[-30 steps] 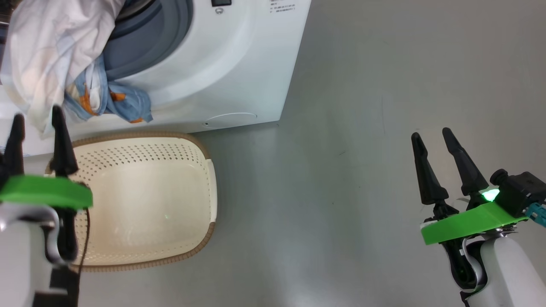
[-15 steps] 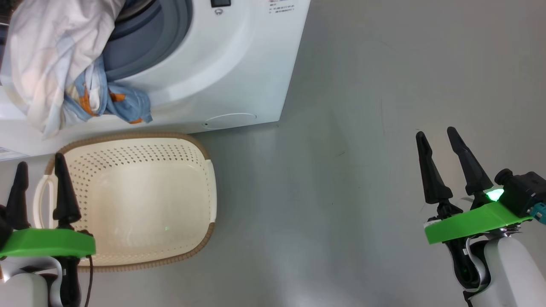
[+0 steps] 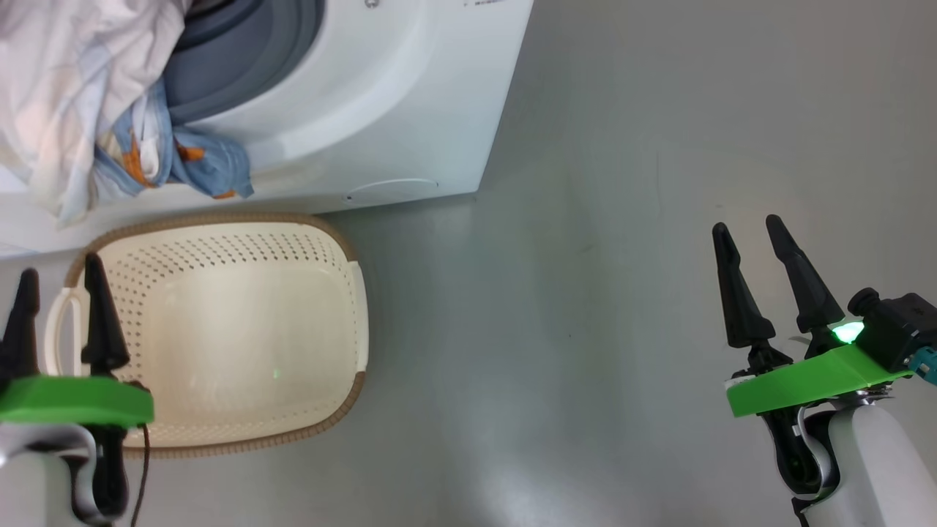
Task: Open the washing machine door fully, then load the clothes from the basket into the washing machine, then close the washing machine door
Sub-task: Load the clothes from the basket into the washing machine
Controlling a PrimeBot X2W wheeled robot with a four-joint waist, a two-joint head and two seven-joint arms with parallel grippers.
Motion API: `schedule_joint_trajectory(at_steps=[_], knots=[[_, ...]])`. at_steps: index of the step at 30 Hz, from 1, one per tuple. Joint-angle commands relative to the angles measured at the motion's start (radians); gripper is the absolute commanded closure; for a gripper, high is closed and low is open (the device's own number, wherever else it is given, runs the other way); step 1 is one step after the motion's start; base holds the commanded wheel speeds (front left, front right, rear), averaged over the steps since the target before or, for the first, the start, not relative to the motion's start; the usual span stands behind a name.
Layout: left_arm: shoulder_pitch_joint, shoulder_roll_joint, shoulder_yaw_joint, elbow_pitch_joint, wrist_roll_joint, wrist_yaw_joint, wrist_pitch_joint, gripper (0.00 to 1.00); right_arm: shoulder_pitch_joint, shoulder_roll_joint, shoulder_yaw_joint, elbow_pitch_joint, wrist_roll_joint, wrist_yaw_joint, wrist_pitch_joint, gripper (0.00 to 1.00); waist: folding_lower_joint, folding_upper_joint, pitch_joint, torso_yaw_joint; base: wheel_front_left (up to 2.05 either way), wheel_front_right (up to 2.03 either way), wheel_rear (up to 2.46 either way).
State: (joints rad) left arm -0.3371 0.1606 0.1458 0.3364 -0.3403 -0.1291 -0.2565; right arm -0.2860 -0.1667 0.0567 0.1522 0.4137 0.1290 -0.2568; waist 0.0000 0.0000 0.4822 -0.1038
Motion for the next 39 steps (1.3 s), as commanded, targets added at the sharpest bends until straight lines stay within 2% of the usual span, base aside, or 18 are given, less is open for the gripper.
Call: schedule_joint_trajectory(at_steps=[1,17,24,39], knots=[[-0.021,0.041,0.026,-0.010,-0.006,-0.002,-0.005,0.00,0.004,-0.001,0.021,-0.026,-0.010,0.002,-0.005,0.00,0.0000,0.0000,0.012,-0.001,0.00,0.00,0.00],[-0.286,0.160,-0.057,0.283,-0.061,-0.002,-0.005,0.00,-0.027,0.018,0.035,-0.027,-0.011,0.002,-0.005,0.00,0.0000,0.0000,0.074,-0.022,0.00,0.00,0.00],[-0.398,0.207,-0.155,0.392,-0.123,-0.002,-0.005,0.00,-0.033,0.023,0.047,-0.027,-0.010,0.002,-0.005,0.00,0.0000,0.0000,0.087,-0.039,0.00,0.00,0.00],[-0.526,0.273,-0.383,0.515,-0.282,-0.002,-0.005,0.00,-0.036,0.022,0.068,-0.029,-0.009,0.002,-0.005,0.00,0.0000,0.0000,0.093,-0.063,0.00,0.00,0.00]])
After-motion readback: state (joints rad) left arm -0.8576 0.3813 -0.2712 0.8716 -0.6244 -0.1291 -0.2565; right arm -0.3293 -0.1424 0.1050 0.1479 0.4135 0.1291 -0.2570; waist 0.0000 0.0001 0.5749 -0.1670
